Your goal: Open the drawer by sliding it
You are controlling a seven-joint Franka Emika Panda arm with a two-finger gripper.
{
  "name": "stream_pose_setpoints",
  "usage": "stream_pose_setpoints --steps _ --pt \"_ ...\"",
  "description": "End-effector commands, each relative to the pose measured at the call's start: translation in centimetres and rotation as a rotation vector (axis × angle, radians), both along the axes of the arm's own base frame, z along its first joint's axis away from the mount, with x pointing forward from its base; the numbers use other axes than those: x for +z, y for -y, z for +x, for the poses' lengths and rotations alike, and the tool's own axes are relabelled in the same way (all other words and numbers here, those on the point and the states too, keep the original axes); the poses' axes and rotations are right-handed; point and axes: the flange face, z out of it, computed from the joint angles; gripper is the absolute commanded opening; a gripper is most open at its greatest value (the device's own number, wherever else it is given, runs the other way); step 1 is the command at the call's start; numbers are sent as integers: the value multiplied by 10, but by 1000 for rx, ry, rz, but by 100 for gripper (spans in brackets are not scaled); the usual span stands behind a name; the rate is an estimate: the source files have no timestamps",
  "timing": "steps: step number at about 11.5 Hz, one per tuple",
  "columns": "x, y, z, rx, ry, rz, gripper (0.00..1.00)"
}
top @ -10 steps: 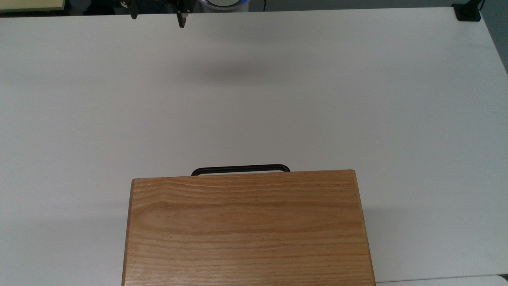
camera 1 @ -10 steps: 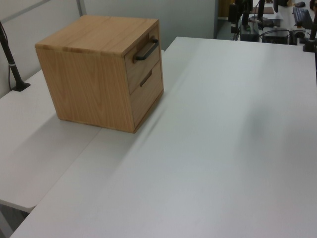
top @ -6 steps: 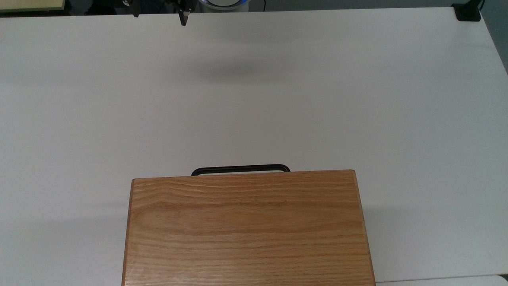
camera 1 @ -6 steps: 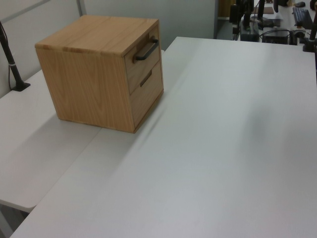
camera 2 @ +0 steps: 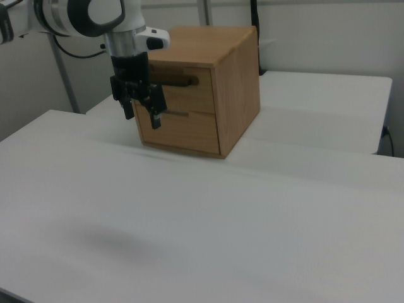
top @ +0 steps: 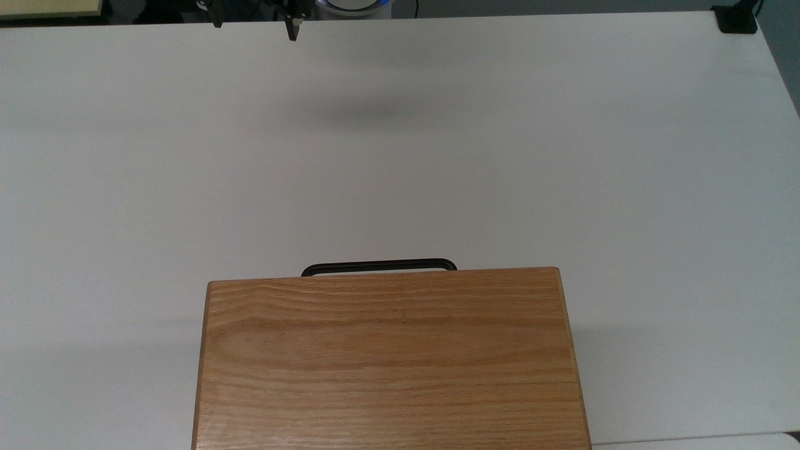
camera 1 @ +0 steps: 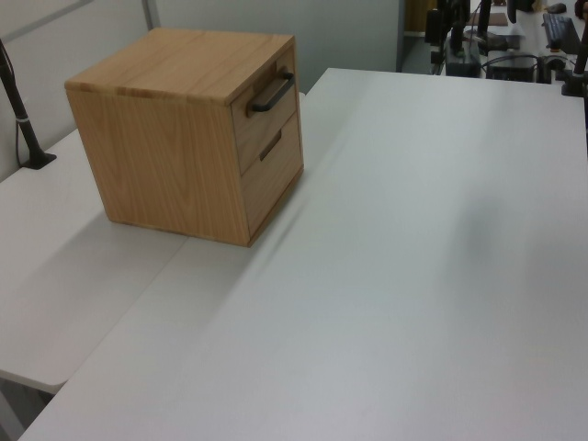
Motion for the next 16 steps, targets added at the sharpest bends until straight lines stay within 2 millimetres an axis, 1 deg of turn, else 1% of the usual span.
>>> stream_pose_setpoints --steps 1,3,5,7,8,9,10,11,12,14,16 --pt "0 -8 -3 18 -9 0 100" --pt "-3 -8 2 26 7 -10 100" --pt "-6 -16 5 28 9 -12 100" --pt "-18 -32 19 30 28 -3 100" --pt "-25 -36 31 -39 68 16 100" --pt "-32 -42 45 -150 123 46 100" --pt "-33 -51 58 -267 192 80 100" --pt "-31 -53 71 -422 266 141 100" --pt "-25 -53 80 -566 332 206 100" --pt "-19 -54 97 -856 397 345 100" --pt "-27 -84 121 -1047 431 426 100"
